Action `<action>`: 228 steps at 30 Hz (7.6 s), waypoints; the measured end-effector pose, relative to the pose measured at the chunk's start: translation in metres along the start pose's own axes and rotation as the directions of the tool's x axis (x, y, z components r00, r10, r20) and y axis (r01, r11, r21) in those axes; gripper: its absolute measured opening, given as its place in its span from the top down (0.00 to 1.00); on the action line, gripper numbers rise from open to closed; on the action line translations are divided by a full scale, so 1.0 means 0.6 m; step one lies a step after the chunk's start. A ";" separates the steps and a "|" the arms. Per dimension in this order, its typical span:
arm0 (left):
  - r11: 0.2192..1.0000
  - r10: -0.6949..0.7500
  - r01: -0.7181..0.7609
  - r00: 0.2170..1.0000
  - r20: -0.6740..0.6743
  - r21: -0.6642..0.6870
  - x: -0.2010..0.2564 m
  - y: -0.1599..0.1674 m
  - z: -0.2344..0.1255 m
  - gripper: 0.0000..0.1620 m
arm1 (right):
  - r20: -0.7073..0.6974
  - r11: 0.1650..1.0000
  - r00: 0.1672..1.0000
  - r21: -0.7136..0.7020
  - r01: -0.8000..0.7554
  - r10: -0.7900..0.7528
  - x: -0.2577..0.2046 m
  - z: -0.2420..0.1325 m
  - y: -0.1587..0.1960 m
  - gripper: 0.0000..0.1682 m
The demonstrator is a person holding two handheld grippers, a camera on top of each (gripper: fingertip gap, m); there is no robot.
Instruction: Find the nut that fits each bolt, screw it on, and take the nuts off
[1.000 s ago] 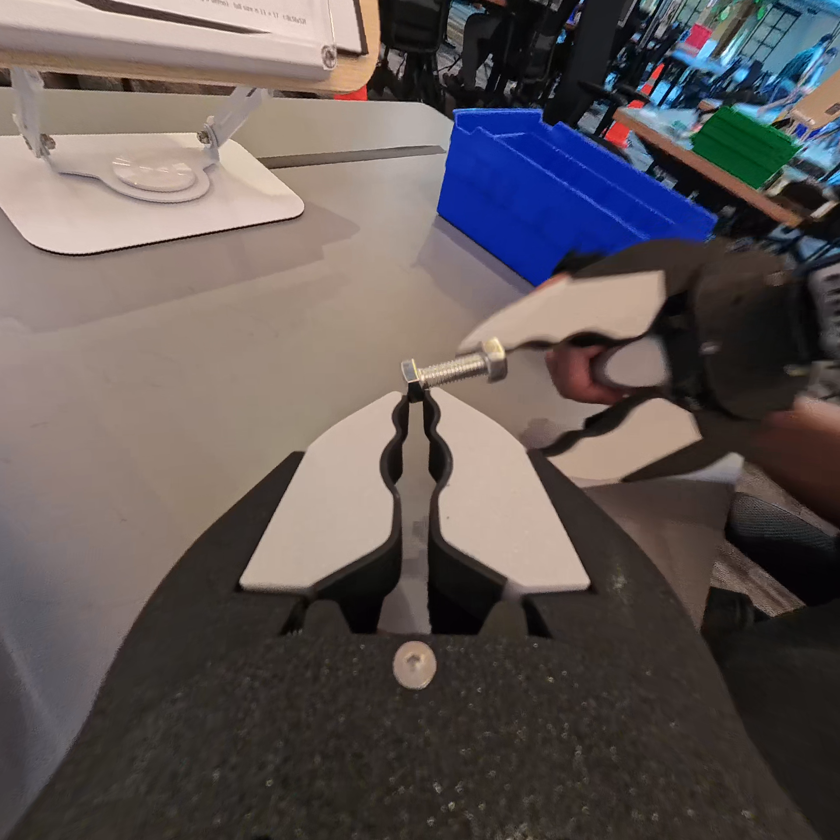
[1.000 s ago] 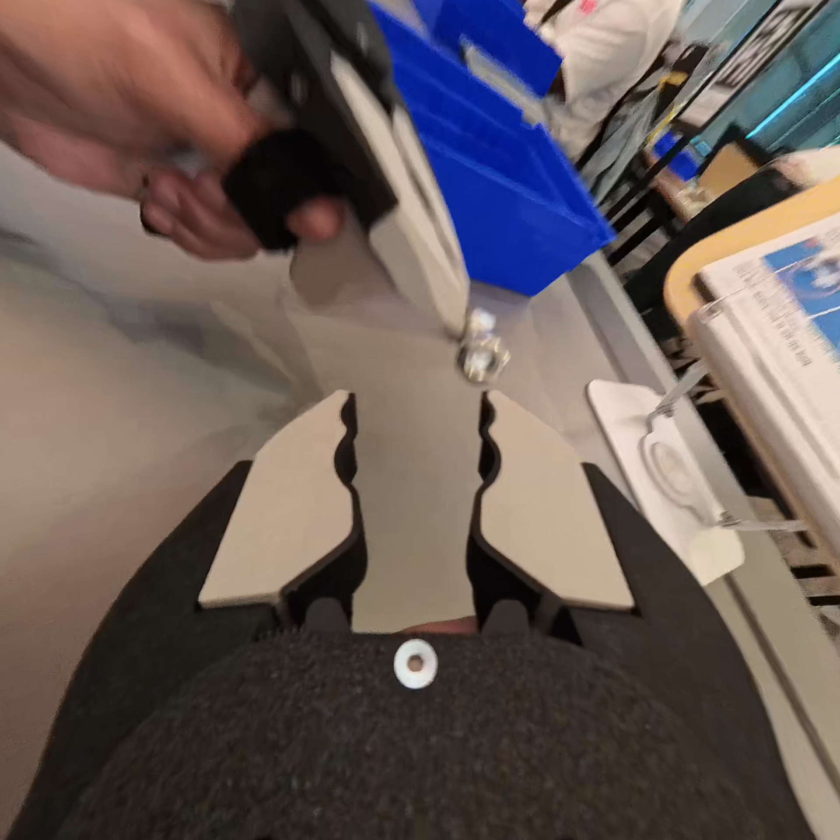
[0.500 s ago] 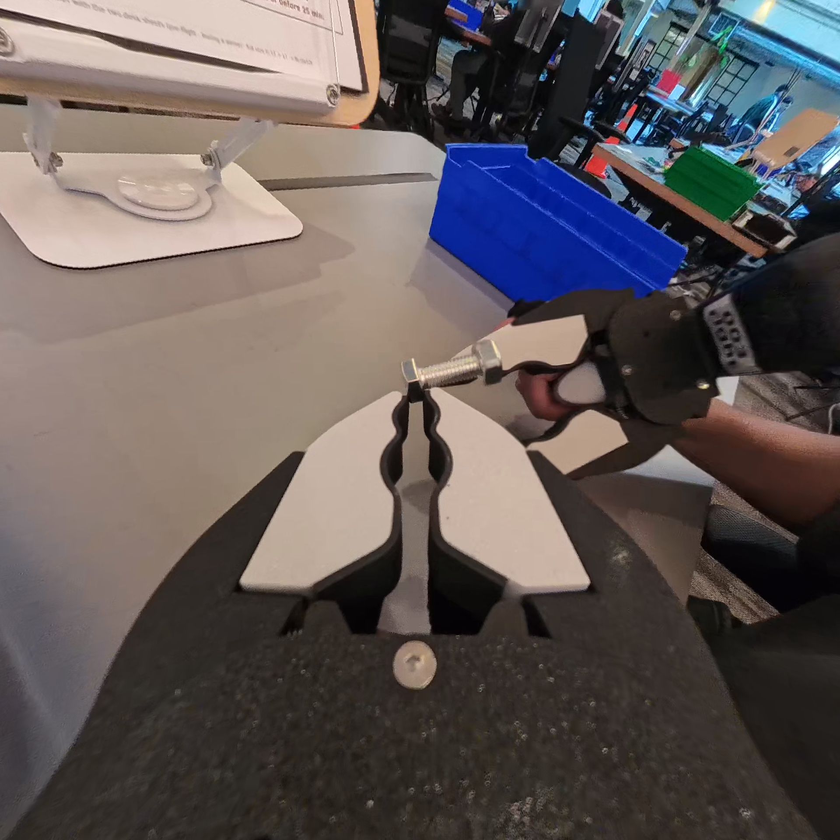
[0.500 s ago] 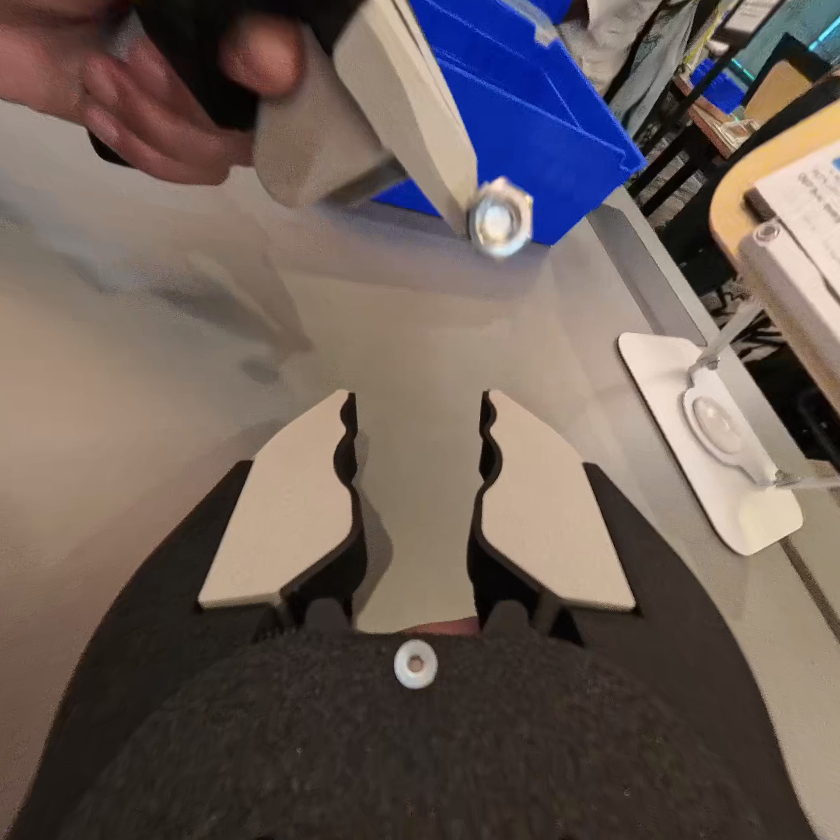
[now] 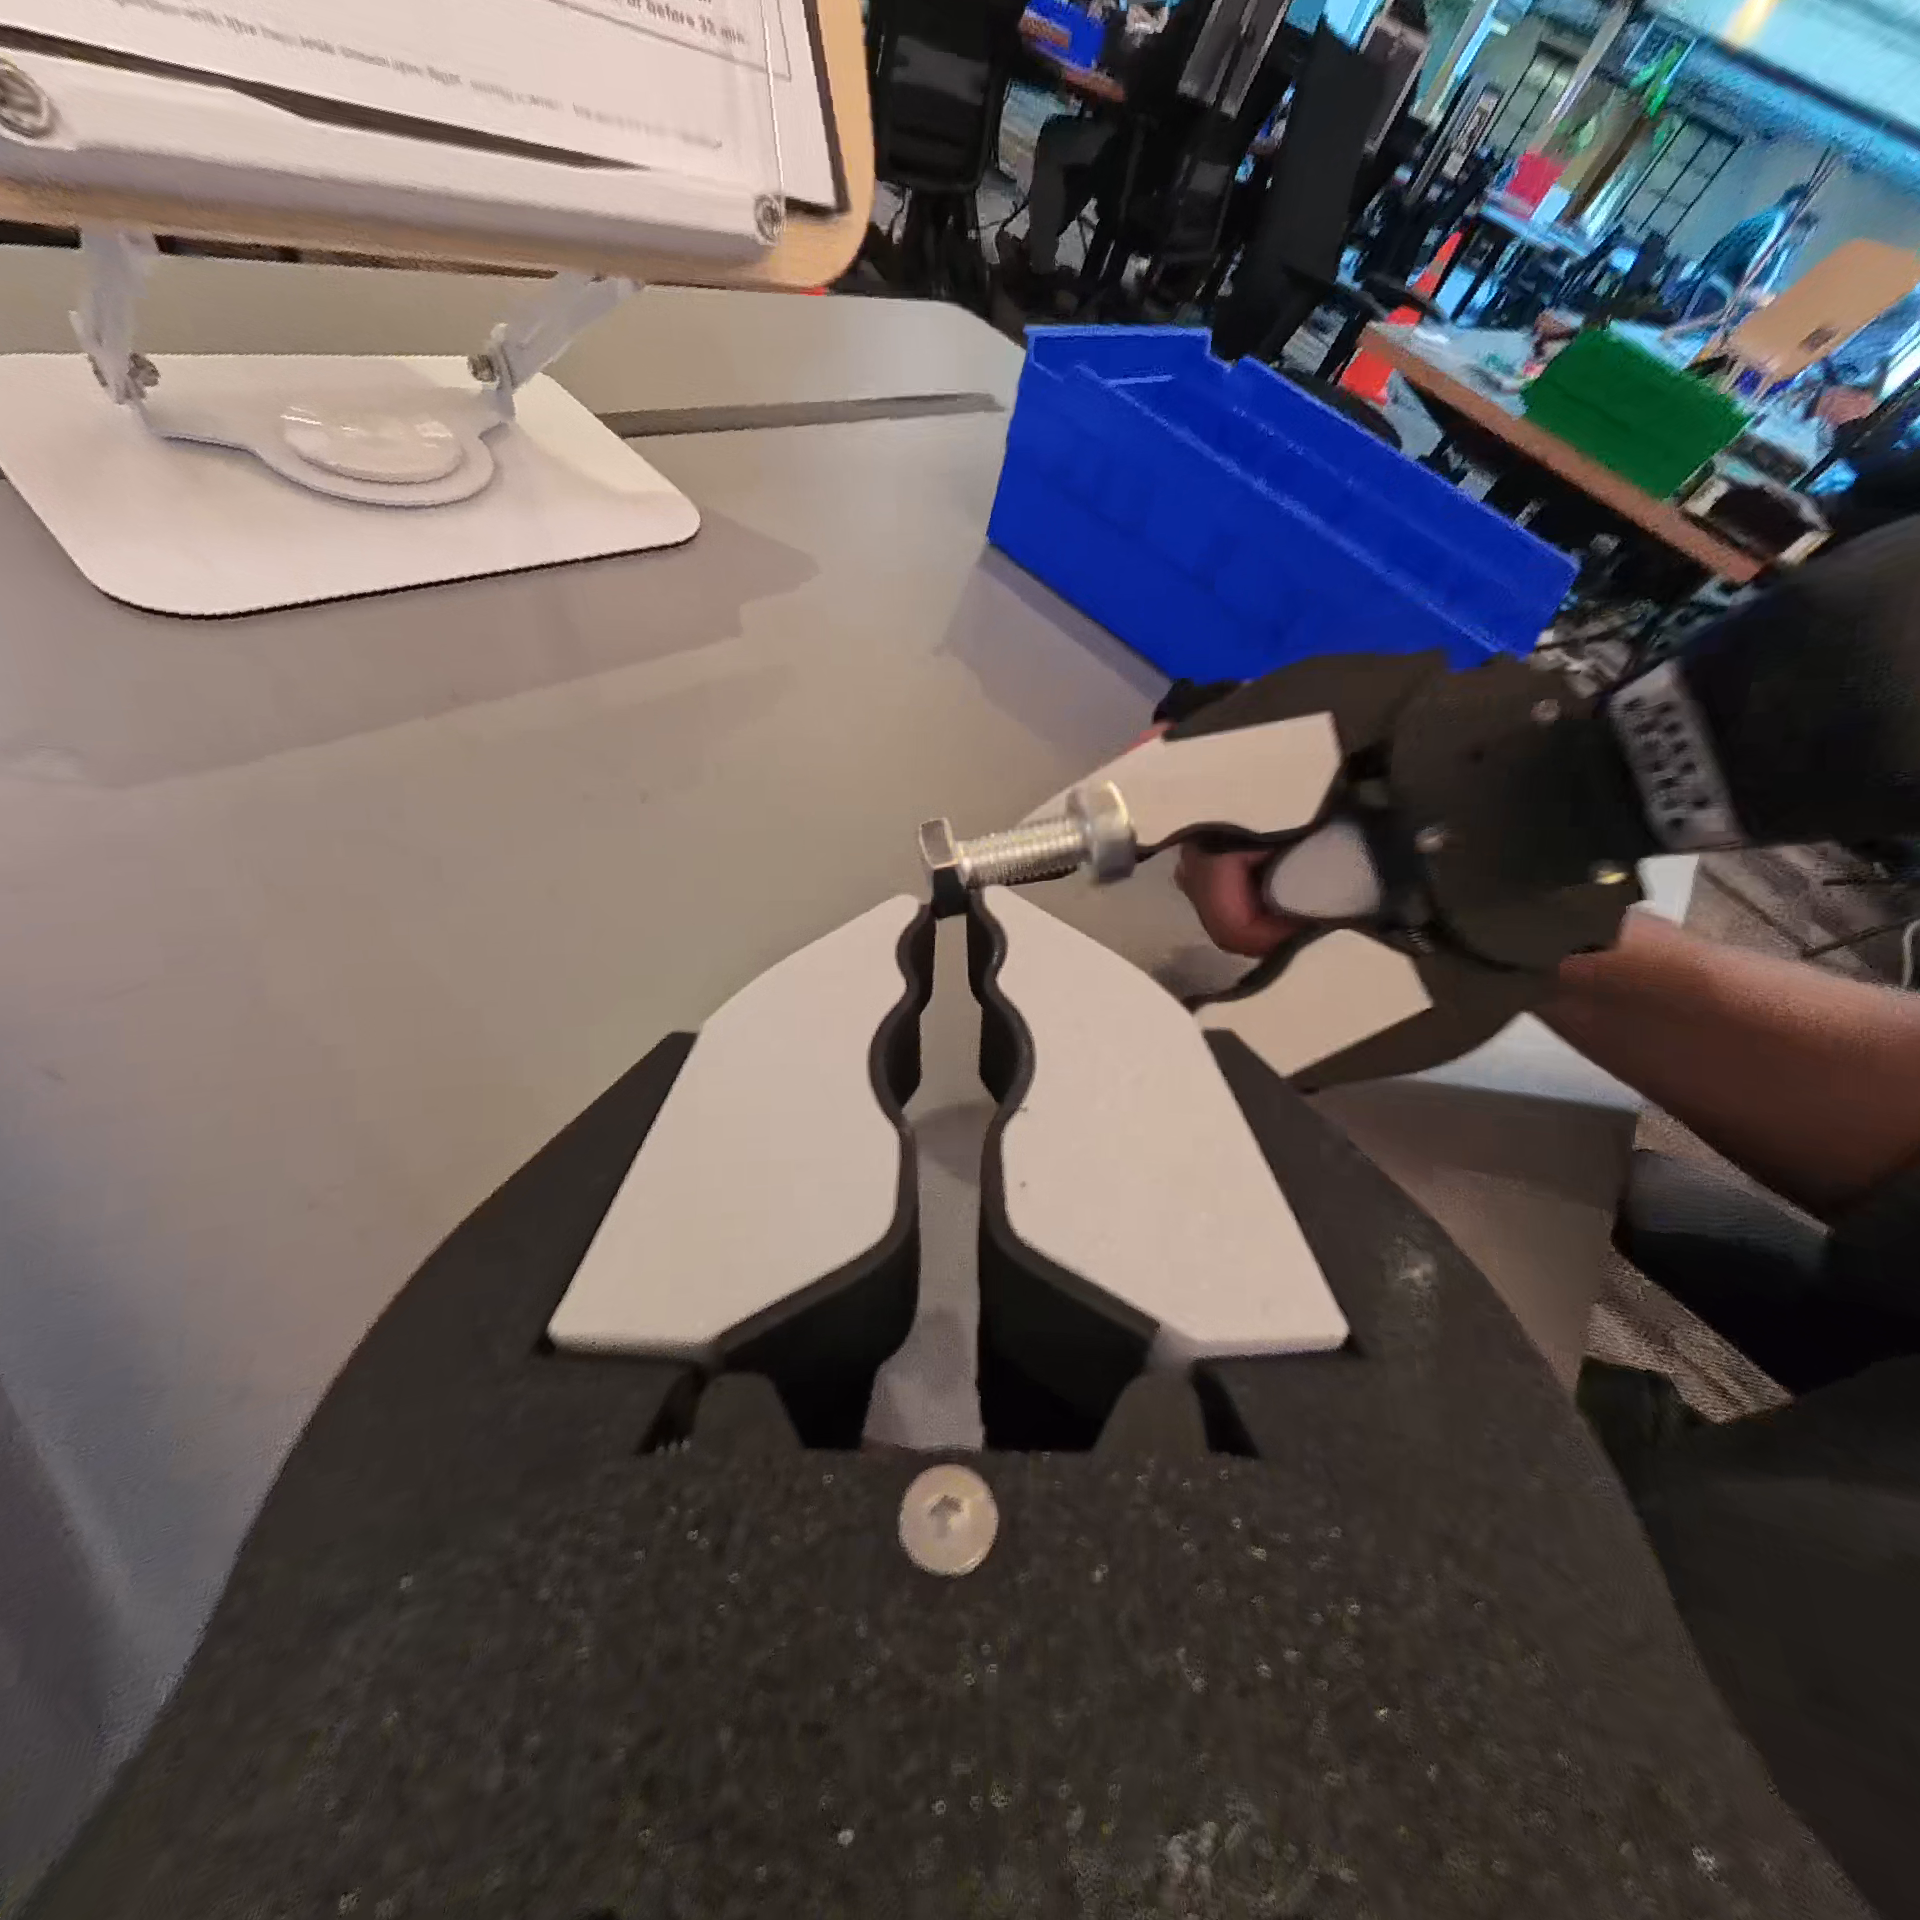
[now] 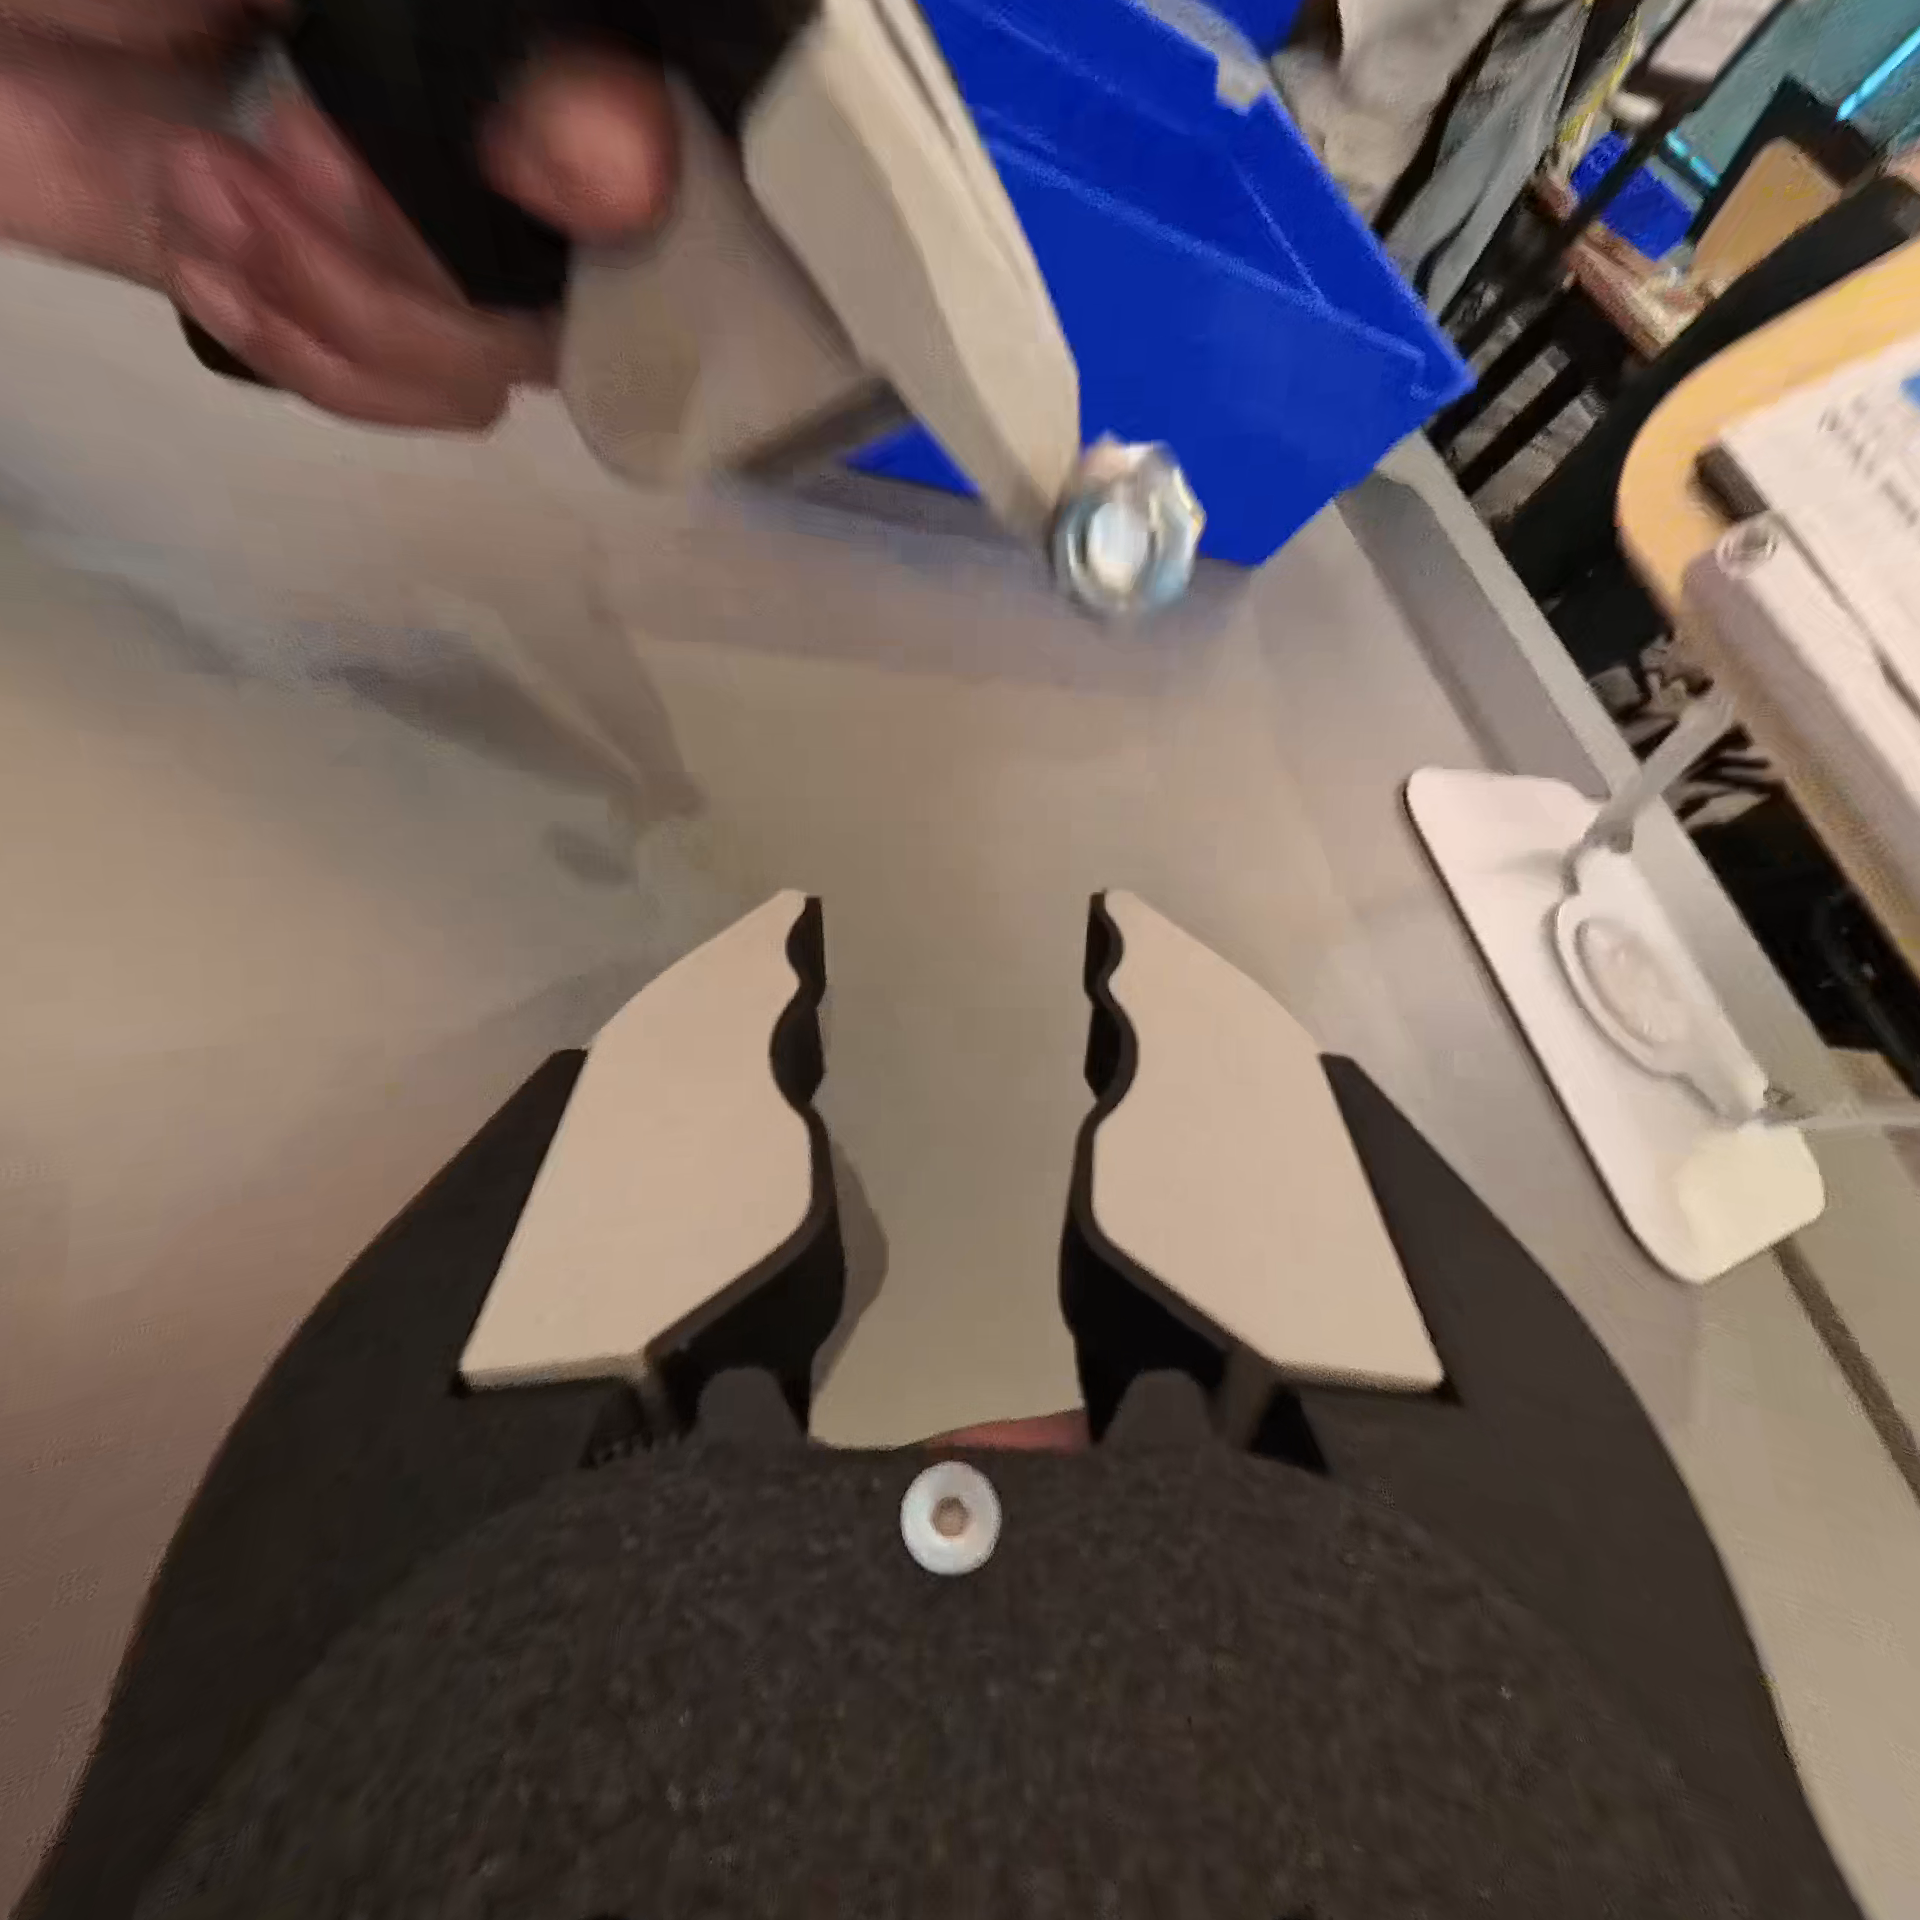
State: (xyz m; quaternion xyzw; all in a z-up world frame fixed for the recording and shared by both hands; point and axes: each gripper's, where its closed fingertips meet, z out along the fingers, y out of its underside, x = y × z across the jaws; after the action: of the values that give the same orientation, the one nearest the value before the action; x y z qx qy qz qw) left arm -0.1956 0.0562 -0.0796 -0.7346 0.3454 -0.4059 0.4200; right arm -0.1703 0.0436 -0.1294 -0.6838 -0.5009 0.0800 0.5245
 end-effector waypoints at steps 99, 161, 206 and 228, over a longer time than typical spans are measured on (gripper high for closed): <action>0.999 0.039 -0.042 0.986 0.161 0.012 -0.021 0.059 -0.044 0.75 | -0.637 0.363 0.578 -0.450 -0.816 0.510 0.242 -0.435 0.433 0.81; 0.996 -0.025 0.021 0.998 0.055 0.086 0.401 0.009 0.373 0.71 | -0.841 0.704 0.062 0.407 -0.582 0.537 0.132 -0.683 0.371 0.77; 0.992 -0.016 -0.083 0.652 0.758 0.093 0.005 0.071 -0.153 0.98 | -0.550 0.679 0.458 0.309 -0.666 0.699 0.017 -0.173 0.015 0.97; 0.989 -0.115 -0.004 0.622 0.775 0.150 -0.124 0.109 -0.393 0.76 | -0.313 0.710 0.644 0.413 -0.570 0.698 -0.014 -0.179 0.003 0.77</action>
State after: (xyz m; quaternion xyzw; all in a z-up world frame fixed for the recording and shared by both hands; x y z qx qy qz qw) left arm -0.4478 0.0130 -0.0859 -0.8174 0.0772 -0.0824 0.5649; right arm -0.1052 -0.0313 -0.0875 -0.7351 -0.0749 0.1700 0.6520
